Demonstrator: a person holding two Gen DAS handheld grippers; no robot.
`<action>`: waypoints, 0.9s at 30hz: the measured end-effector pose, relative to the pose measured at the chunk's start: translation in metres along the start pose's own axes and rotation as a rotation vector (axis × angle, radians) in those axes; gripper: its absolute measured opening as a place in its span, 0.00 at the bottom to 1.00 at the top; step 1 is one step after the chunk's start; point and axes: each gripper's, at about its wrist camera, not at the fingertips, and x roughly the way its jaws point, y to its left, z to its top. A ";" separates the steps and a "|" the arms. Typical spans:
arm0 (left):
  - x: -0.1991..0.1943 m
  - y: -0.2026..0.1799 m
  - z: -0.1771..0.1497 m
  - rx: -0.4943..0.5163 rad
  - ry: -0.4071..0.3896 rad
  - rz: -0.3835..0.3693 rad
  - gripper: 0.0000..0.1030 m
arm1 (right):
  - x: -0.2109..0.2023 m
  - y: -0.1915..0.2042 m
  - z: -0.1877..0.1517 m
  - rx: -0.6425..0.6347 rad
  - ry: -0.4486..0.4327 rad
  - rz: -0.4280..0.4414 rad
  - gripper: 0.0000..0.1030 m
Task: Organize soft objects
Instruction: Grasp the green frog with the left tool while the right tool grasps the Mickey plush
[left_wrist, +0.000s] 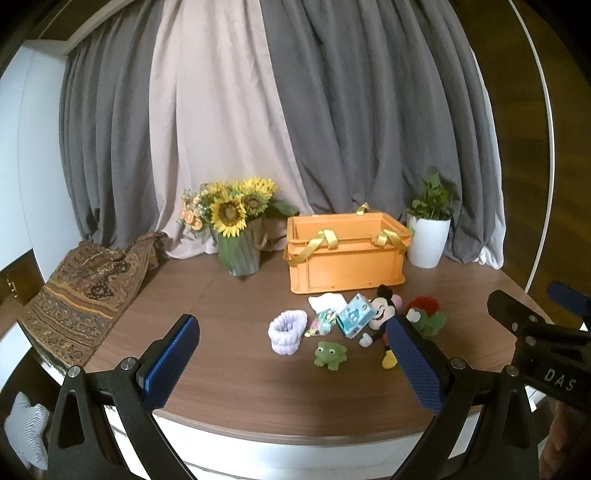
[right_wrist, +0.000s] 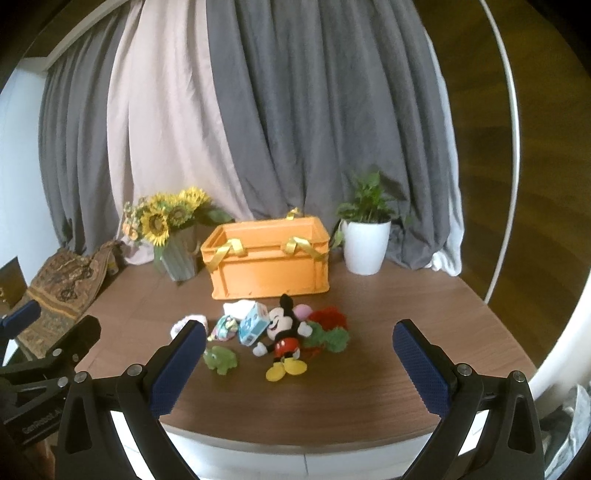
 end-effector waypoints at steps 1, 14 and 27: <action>0.003 -0.002 -0.002 0.002 0.012 -0.002 1.00 | 0.004 -0.002 -0.001 0.005 0.009 0.007 0.99; 0.076 -0.013 -0.016 0.047 0.137 -0.082 0.92 | 0.079 -0.012 -0.017 0.059 0.183 0.102 0.80; 0.178 -0.016 -0.035 0.099 0.289 -0.235 0.78 | 0.169 0.005 -0.031 0.042 0.331 0.067 0.60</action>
